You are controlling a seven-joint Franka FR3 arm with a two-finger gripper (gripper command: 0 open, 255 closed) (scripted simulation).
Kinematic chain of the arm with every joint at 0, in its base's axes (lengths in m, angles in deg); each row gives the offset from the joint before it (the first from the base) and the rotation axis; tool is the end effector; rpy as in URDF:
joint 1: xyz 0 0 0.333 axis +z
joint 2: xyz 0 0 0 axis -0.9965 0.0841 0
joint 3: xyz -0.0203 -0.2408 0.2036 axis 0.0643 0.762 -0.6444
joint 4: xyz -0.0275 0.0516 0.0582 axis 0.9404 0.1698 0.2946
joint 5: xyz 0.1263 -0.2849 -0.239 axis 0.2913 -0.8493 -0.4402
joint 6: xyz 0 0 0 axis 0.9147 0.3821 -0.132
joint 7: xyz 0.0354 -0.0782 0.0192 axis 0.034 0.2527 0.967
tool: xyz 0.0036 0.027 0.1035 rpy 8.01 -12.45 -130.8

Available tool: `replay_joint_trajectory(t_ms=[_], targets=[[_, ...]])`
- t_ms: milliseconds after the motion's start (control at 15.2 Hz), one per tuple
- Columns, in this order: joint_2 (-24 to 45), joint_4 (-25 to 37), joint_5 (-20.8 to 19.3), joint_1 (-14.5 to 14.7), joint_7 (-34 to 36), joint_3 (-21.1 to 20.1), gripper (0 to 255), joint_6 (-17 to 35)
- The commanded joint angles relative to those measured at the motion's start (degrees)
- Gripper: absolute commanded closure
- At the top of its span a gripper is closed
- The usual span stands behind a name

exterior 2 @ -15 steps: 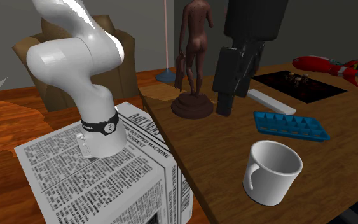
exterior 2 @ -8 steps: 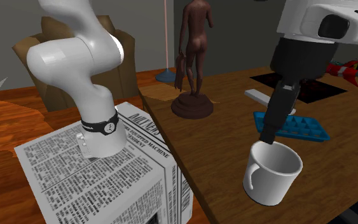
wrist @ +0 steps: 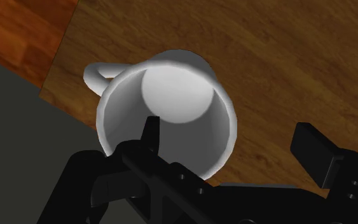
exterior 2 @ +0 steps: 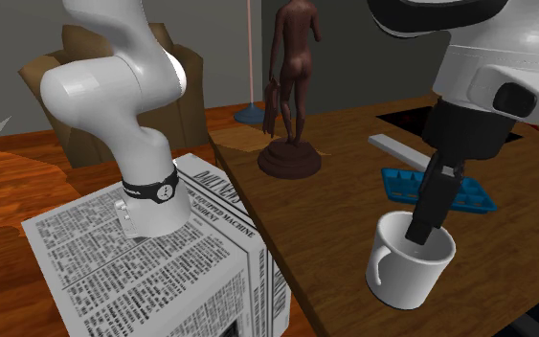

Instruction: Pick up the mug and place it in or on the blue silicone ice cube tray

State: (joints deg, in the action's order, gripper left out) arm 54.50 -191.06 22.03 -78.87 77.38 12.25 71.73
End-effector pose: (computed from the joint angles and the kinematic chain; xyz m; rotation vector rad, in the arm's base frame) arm 0.5274 0.1531 0.3723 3.0592 0.1578 -0.0531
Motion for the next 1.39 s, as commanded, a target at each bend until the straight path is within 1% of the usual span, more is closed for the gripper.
replay_joint_trajectory(t_ms=[0,528,594,1188,1320], targets=[[0.84,-0.56,-0.28,-0.02,0.18,0.06,0,1.40],[1.04,-0.77,-0.35,-0.03,0.23,0.08,0,1.81],[1.04,-0.77,-0.35,-0.03,0.23,0.08,255,1.81],[1.05,-0.78,-0.35,-0.03,0.23,0.08,255,1.82],[0.24,-0.12,-0.08,-0.05,-0.02,0.05,255,0.39]])
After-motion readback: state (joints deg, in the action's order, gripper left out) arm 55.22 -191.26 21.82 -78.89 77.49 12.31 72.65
